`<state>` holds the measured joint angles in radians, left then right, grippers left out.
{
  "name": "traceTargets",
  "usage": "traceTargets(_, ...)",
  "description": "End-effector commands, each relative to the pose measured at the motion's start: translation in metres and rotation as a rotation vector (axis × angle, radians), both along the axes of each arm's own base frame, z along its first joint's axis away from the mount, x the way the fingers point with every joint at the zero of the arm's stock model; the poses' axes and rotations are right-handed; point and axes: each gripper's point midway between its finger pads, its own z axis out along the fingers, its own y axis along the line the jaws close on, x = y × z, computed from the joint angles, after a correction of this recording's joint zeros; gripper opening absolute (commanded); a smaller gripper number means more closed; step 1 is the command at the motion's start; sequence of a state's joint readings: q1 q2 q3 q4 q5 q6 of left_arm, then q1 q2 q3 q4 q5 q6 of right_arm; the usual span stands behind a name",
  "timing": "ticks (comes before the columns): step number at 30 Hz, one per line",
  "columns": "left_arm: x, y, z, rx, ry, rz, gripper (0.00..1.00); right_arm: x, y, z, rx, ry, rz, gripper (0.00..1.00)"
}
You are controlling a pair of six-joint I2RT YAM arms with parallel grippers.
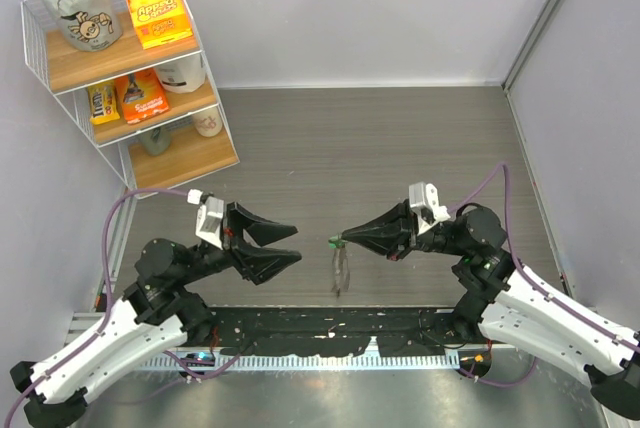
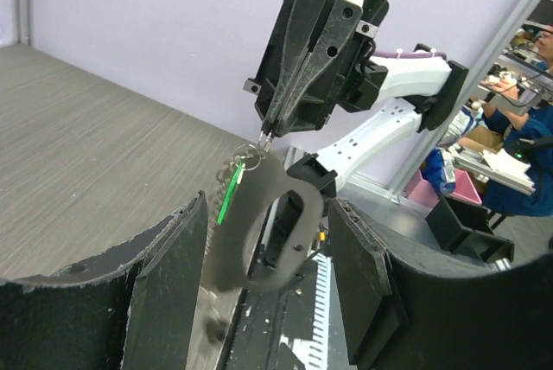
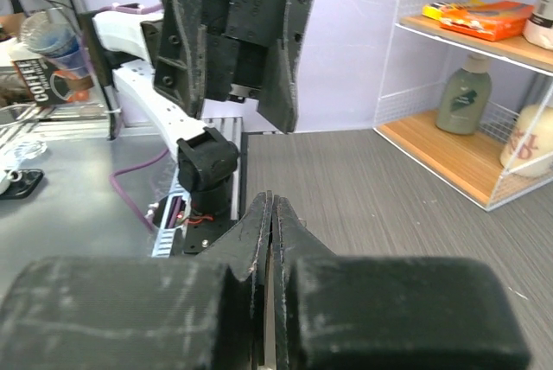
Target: Put the keys on the keyring
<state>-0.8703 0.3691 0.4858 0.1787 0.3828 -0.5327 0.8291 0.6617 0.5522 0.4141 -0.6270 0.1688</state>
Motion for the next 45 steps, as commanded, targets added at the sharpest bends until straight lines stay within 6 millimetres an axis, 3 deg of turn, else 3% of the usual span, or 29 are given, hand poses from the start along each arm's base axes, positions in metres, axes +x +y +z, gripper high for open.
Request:
traceTargets(1,-0.013,-0.002,0.027,-0.091,-0.06,-0.074,0.63,-0.029,-0.01,0.05,0.118,-0.124,0.103,0.06)
traceTargets(23,-0.05,-0.016,0.056,-0.178,-0.076,-0.358,0.64,-0.114,-0.03,0.069,0.19,-0.42,0.557,0.05)
traceTargets(29,-0.056,-0.016,0.065,-0.215,-0.078,-0.398,0.64,-0.117,-0.028,0.075,0.225,-0.439,0.561,0.05)
traceTargets(45,-0.07,-0.024,0.088,-0.266,-0.07,-0.515,0.6,-0.096,-0.012,0.103,0.346,-0.356,0.365,0.05)
